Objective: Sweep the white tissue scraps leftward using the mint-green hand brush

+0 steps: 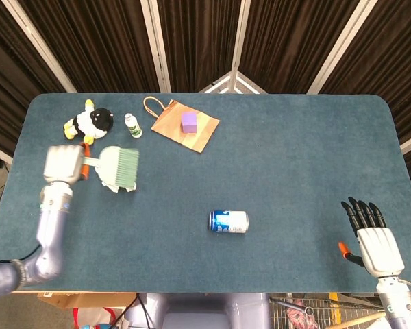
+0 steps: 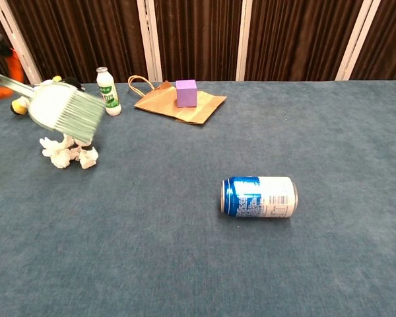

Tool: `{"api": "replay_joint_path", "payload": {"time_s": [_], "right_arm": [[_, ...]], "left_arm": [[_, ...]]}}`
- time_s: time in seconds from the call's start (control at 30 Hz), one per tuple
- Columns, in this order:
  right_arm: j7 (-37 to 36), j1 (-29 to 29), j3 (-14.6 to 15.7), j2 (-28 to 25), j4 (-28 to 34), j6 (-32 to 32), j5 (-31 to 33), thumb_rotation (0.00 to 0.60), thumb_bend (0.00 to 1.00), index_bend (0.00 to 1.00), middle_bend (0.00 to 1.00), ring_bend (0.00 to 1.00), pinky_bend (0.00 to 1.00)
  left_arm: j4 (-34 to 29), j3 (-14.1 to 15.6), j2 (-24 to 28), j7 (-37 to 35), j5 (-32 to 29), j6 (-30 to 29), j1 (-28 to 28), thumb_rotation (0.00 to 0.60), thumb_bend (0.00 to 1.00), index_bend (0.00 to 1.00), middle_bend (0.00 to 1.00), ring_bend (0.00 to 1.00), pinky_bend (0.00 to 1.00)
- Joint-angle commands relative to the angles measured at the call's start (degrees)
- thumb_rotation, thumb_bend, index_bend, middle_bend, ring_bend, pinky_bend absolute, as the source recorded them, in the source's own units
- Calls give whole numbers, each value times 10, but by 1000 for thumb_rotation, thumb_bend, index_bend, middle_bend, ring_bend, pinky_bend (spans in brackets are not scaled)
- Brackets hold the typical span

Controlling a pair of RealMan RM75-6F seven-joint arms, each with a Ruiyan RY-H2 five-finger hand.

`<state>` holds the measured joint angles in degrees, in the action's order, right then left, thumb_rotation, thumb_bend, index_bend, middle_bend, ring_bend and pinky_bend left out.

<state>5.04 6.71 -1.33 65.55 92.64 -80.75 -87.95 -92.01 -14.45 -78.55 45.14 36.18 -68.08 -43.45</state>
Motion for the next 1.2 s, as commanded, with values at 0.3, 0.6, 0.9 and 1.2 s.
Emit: {"api": "replay_joint_path", "payload": {"time_s": [0.3, 0.6, 0.9, 1.2], "right_arm": [[-10, -3, -1, -4, -2, -3, 4, 600, 322, 0, 0, 0, 0], [3, -7, 2, -3, -1, -9, 0, 600, 322, 0, 0, 0, 0], [13, -8, 4, -1, 1, -13, -4, 600, 322, 0, 0, 0, 0], [17, -6, 3, 1, 0, -11, -5, 600, 323, 0, 0, 0, 0]], "left_arm": [[65, 41, -99, 52, -7, -9, -27, 600, 691, 791, 1000, 1000, 1000], [147, 57, -26, 4, -32, 14, 31, 600, 691, 792, 1000, 1000, 1000], [166, 49, 57, -71, -12, 29, 76, 600, 692, 793, 1000, 1000, 1000], [101, 12, 105, -138, 29, 20, 85, 600, 692, 793, 1000, 1000, 1000]]}}
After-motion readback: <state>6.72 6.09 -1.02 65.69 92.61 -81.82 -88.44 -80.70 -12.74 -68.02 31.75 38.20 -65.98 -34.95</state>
